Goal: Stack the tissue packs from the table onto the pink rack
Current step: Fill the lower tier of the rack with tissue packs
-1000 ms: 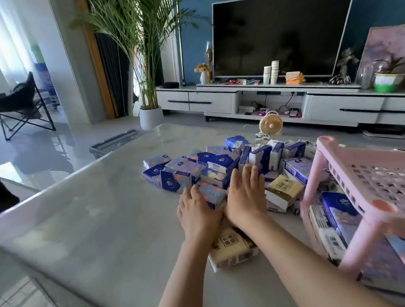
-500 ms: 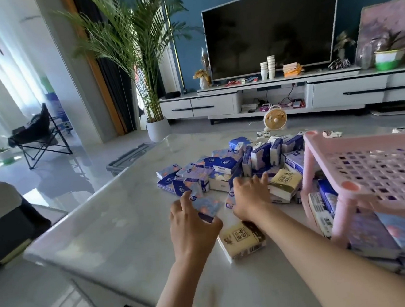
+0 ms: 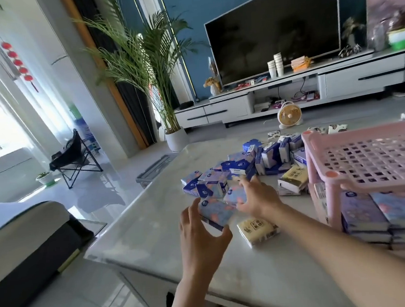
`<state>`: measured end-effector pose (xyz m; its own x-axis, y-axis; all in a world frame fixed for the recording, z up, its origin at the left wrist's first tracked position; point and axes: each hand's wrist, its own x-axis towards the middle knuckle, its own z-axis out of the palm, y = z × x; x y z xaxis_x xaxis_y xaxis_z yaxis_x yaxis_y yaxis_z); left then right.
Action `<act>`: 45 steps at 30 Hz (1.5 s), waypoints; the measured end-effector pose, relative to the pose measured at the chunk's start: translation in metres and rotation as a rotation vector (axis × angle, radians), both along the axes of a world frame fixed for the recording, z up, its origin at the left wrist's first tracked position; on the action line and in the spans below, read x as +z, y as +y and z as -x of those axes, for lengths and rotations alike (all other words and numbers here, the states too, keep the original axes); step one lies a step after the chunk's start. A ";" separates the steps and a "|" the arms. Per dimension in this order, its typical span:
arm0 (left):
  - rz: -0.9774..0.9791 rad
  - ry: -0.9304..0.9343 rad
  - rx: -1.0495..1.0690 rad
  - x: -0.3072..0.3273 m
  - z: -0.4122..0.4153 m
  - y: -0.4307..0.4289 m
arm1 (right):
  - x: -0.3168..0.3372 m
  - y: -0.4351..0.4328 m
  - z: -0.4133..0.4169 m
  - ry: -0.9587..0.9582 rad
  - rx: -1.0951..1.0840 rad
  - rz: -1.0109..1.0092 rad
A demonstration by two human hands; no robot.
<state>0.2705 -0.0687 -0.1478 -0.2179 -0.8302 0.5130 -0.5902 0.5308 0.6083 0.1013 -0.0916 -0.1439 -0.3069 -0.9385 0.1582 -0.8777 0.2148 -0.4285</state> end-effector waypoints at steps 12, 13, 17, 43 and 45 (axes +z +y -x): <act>0.090 0.052 -0.376 0.042 0.006 0.070 | 0.000 0.188 -0.017 -0.540 0.118 0.397; 0.072 0.094 -0.421 0.044 0.006 0.086 | -0.003 0.211 -0.016 -0.473 0.145 0.376; -0.010 0.074 -0.531 0.019 0.029 0.138 | -0.022 0.274 0.022 -0.310 0.018 0.432; 0.004 -0.220 -0.548 -0.005 0.243 0.163 | -0.051 0.307 0.138 0.053 -0.562 0.601; 0.001 -0.269 -0.561 -0.003 0.242 0.160 | -0.046 0.309 0.141 0.129 -0.603 0.537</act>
<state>0.0287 0.0914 -0.1506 -0.7427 -0.5512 0.3804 -0.3535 0.8051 0.4763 -0.0394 0.2172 -0.1903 -0.6836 -0.4042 0.6077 -0.7262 0.4598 -0.5111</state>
